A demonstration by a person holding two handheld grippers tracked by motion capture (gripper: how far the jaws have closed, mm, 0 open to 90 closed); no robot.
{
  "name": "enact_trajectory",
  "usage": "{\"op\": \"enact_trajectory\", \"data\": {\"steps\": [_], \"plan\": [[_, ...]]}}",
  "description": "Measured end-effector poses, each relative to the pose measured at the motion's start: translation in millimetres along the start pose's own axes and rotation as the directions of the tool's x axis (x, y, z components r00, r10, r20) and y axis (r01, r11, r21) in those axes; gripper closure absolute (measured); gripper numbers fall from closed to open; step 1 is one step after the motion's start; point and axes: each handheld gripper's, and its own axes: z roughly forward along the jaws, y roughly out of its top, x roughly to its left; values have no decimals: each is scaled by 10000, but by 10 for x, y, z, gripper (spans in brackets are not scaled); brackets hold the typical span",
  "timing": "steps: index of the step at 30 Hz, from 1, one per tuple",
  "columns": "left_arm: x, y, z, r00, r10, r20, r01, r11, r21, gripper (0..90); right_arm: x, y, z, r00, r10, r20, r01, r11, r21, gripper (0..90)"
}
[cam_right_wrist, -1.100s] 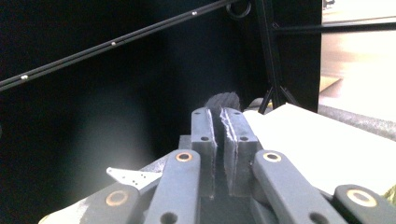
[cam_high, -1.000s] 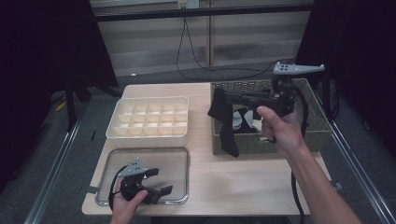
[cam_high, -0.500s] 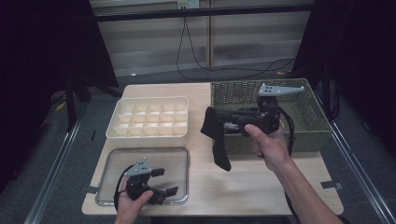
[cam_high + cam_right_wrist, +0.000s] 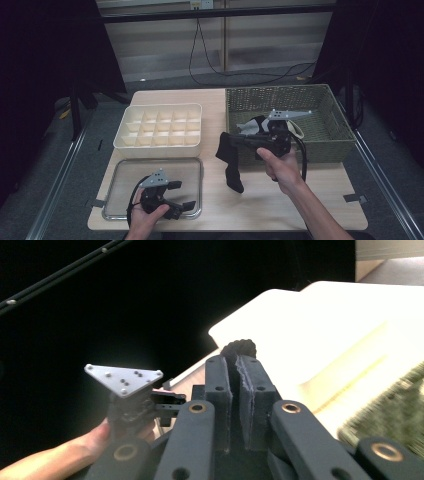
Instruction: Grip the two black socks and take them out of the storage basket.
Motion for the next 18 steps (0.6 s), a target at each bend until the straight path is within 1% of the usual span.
{"op": "enact_trajectory", "data": {"steps": [1,3,4,6,7,9,13,14,18], "plan": [[-16,9,23,10000,24,48,-25,10000,50,81,-19,-14,-18,10000,45,33,-45,10000,-13,843],[-40,25,65,9998,5,178,-5,10000,-13,81,-77,-59,-60,9997,185,173,-184,9998,-55,843],[-40,31,75,9998,80,162,-80,10000,13,81,-112,-95,-79,9993,302,215,-300,9995,-62,843],[-49,44,108,9999,98,136,-99,9999,37,81,-153,-152,-96,9987,375,336,-375,9993,-6,843],[-55,51,126,9999,56,147,-56,10000,8,81,-174,-180,-107,9982,482,368,-483,9988,22,843],[-71,76,156,9998,120,170,-120,9999,25,82,-202,-231,-137,9970,636,449,-636,9980,-10,843],[-118,132,223,9992,341,205,-342,9994,45,87,-238,-270,-205,9950,727,682,-713,9972,-222,843],[-126,144,243,9990,365,246,-365,9993,21,89,-246,-274,-224,9939,742,816,-720,9970,-296,843],[-130,174,319,9984,439,356,-443,9990,94,94,-296,-310,-273,9929,736,932,-714,9971,-269,843]]}}
